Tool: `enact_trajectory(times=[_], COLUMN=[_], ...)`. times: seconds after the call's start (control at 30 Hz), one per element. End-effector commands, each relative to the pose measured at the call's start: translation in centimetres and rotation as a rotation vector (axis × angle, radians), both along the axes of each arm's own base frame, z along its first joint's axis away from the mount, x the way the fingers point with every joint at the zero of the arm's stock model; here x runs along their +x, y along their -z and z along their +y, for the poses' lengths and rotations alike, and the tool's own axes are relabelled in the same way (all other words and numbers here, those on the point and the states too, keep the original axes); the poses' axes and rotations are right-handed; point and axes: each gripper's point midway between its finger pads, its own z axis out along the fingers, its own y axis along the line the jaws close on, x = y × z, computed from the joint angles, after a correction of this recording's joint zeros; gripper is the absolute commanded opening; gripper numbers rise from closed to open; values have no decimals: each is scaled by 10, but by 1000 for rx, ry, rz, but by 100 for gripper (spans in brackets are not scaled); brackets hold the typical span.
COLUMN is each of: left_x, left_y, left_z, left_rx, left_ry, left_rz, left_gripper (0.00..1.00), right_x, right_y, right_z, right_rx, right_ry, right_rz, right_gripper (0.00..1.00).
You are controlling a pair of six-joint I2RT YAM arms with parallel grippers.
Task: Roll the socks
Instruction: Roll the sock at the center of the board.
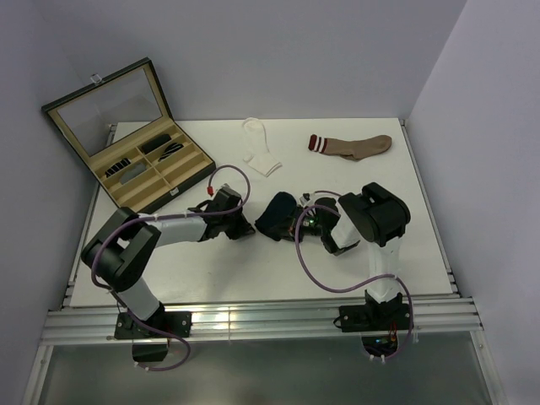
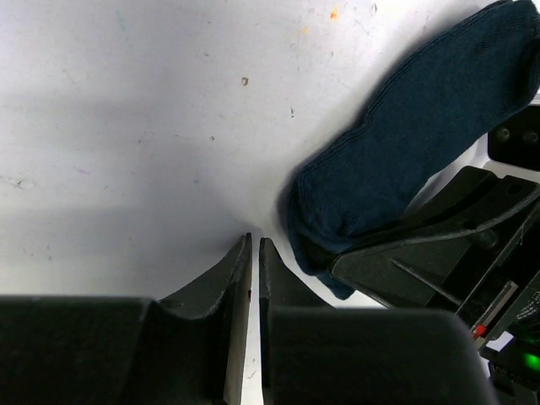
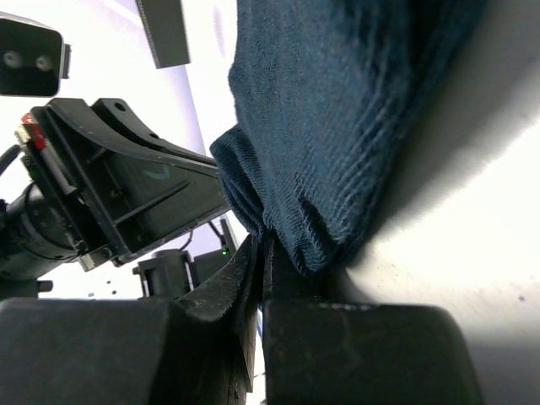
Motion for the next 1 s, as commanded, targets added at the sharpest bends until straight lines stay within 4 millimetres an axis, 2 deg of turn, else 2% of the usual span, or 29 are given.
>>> enact_trajectory(times=[0.0,0.2,0.6,0.97], left_x=[6,10,11,13], left_y=[-3,-6,-25,-35], left_z=[-10,-19,-32,-30], left_rx=[-27,-67,-177,-214], left_ry=[23,32,59,31], left_rz=[-32,-47,-101,-134], left_gripper=[13,13,12,13], right_x=[3,3,6,6], right_y=[15,18,21,23], right_z=[-9,-9,-11,-12], right_rx=[-91,-98,-140,-151], right_ry=[21,22,26,26], right_rz=[5,19,18,23], right_gripper=[0,0,0,0])
